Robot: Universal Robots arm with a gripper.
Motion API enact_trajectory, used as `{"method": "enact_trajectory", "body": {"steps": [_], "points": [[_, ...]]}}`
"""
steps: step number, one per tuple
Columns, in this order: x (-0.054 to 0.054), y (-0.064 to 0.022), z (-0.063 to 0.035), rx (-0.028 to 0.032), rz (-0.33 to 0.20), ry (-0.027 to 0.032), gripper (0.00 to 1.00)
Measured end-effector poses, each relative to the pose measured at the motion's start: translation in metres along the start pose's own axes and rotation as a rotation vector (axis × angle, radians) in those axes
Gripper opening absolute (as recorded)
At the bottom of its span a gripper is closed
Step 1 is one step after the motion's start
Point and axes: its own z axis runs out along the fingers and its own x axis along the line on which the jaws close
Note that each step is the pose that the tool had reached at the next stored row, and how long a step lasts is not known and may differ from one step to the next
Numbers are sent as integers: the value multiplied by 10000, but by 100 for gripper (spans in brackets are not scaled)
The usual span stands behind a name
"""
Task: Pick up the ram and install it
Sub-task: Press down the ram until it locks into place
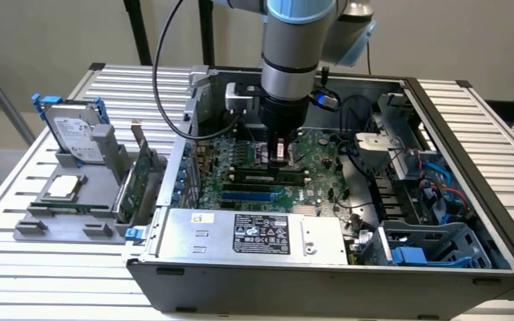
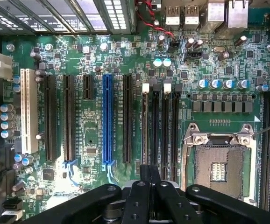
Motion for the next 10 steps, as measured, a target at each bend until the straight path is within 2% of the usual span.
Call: {"method": "enact_trajectory", "body": {"steps": [4,6,10], "points": [[0,6,18,13,-3,-5,0],[0,8,-53,13,2,-19,0],[8,10,-235,13,1,-9,0]]}}
